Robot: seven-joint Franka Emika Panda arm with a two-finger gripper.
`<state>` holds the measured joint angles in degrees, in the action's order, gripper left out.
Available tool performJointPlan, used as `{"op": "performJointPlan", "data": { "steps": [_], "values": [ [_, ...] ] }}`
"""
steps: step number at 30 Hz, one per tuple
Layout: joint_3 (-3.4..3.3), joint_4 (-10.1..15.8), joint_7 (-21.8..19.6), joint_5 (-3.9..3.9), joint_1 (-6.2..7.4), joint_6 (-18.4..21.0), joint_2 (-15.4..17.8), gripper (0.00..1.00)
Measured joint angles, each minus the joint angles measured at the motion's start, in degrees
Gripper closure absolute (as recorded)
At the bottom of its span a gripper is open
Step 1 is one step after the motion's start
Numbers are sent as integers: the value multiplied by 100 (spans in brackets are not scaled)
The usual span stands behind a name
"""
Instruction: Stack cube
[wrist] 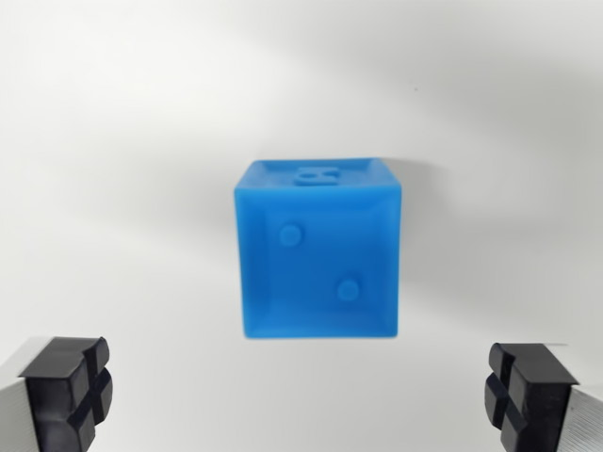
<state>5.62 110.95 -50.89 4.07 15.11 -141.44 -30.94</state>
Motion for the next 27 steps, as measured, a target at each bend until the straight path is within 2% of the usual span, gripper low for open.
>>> {"op": "performJointPlan", "data": {
  "steps": [16,27],
  "values": [
    [-131,-149,-16,29,94,-599,-753,0],
    [-190,-243,-16,29,149,-802,-1046,0]
  ]
}}
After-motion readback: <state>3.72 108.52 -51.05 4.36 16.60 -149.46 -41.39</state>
